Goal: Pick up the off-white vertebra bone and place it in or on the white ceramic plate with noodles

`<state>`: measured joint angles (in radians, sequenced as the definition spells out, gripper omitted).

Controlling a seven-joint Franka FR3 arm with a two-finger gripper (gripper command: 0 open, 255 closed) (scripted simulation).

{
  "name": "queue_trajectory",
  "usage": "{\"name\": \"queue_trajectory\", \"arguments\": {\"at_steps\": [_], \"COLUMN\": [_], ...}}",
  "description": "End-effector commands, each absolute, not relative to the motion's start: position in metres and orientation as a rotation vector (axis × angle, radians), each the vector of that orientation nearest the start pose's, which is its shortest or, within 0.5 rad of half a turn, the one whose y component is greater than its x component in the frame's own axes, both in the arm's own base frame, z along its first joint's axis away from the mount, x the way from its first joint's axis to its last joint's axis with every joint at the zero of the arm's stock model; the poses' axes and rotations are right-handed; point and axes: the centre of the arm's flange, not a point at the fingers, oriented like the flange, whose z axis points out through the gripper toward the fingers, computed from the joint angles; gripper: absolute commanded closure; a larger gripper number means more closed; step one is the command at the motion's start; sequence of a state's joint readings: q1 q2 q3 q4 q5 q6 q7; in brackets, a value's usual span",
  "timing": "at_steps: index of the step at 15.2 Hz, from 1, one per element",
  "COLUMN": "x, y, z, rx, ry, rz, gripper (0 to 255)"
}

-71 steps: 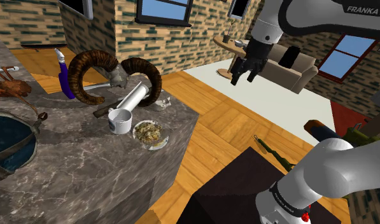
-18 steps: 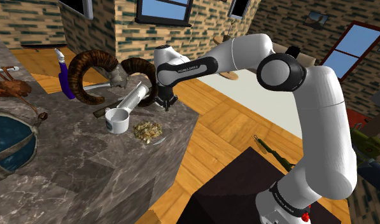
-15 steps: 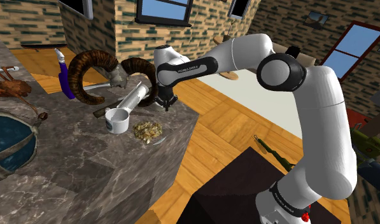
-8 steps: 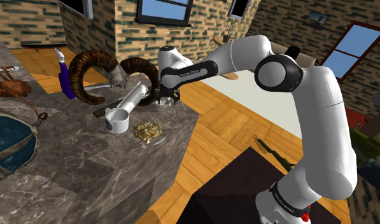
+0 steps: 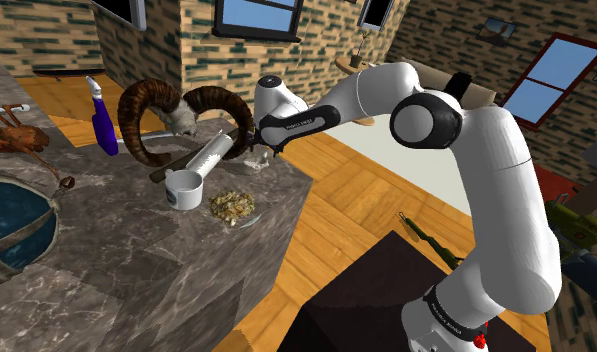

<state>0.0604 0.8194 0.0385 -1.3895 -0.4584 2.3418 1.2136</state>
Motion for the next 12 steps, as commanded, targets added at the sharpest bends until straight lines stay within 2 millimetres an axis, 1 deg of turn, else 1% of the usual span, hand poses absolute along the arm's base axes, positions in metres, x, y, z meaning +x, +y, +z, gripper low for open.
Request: {"name": "queue_trajectory", "arguments": {"at_steps": [1,4,12], "x": [0.746,0.749,0.749], "y": [0.058,0.054,0.054], "z": [0.219,0.207,0.207], "rx": [-3.000,-3.000,-3.000], "ry": [1.324,1.324,1.324], "rz": [-0.496,-0.496,-0.496], "gripper": [0,0,0]}}
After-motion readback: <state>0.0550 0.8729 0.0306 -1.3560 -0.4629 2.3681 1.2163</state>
